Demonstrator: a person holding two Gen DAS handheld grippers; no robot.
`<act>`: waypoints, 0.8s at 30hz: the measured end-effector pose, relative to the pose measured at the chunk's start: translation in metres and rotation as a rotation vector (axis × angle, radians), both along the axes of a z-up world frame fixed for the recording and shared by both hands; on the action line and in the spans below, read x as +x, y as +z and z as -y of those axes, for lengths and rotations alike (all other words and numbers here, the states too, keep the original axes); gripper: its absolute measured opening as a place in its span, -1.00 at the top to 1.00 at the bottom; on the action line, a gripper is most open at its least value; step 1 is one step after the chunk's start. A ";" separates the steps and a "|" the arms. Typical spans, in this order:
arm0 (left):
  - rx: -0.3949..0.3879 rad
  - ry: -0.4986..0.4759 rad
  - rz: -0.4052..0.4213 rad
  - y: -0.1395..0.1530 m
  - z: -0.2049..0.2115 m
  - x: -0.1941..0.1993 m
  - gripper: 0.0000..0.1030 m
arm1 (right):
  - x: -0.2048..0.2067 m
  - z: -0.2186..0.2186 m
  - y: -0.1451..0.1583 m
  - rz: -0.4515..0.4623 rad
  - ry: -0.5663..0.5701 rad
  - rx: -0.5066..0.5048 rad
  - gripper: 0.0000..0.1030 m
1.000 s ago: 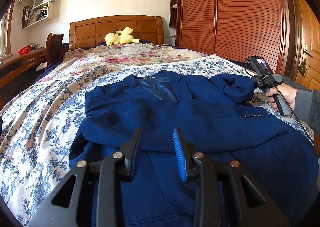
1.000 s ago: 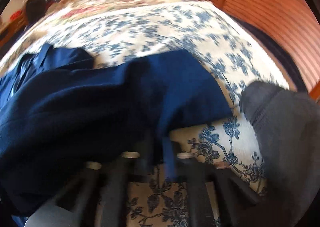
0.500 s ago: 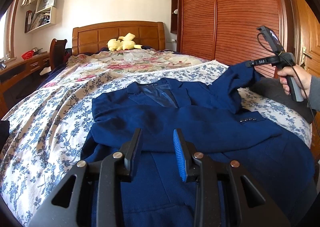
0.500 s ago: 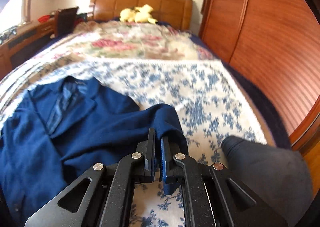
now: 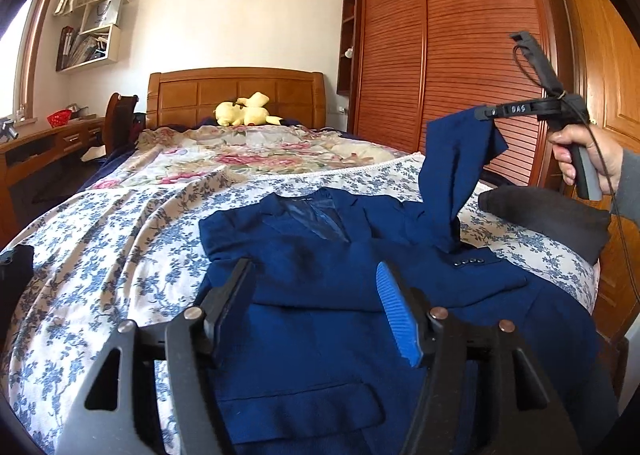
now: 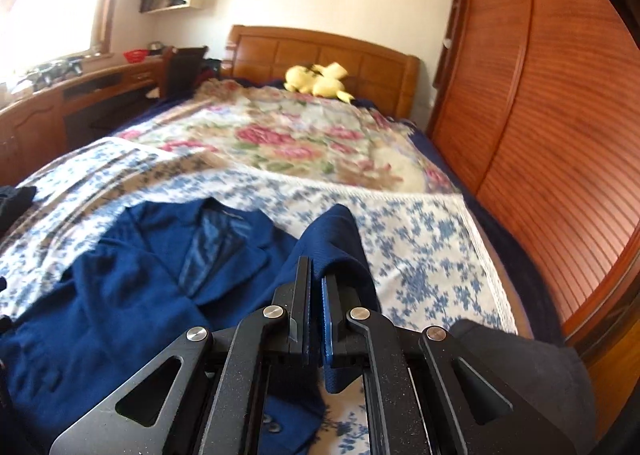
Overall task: Fold large clothes
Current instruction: 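Grasp the blazer body near its center with the right tool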
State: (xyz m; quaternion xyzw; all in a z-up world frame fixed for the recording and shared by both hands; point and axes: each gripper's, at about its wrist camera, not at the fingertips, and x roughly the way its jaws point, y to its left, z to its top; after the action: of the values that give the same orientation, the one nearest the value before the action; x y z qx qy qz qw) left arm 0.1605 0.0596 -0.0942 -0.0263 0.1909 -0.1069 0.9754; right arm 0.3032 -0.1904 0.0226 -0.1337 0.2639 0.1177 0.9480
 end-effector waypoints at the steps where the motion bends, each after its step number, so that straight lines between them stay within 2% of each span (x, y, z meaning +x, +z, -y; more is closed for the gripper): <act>1: -0.001 0.007 0.000 0.000 -0.003 -0.002 -0.21 | -0.006 -0.007 0.006 0.013 0.013 0.001 0.96; 7: -0.010 0.030 -0.010 -0.001 -0.017 -0.005 -0.21 | -0.039 -0.044 0.031 0.055 0.114 0.037 0.96; 11: -0.022 0.044 -0.015 -0.001 -0.026 -0.005 -0.21 | -0.061 -0.070 0.026 0.039 0.195 0.048 0.96; 14: -0.018 0.054 -0.017 -0.001 -0.031 -0.006 -0.21 | -0.079 -0.088 0.004 -0.008 0.253 0.069 0.96; 18: -0.003 0.067 -0.013 -0.001 -0.034 -0.008 -0.21 | -0.096 -0.106 -0.039 -0.105 0.302 0.073 0.96; 24: -0.001 0.067 -0.022 -0.004 -0.035 -0.007 -0.21 | -0.108 -0.110 -0.107 -0.268 0.302 0.057 0.96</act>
State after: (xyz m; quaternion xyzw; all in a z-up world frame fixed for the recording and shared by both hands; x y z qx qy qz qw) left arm 0.1536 0.0944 -0.0978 -0.0343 0.2004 -0.0740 0.9763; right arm 0.1947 -0.0801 -0.0847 -0.1279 0.3611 0.2827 0.8794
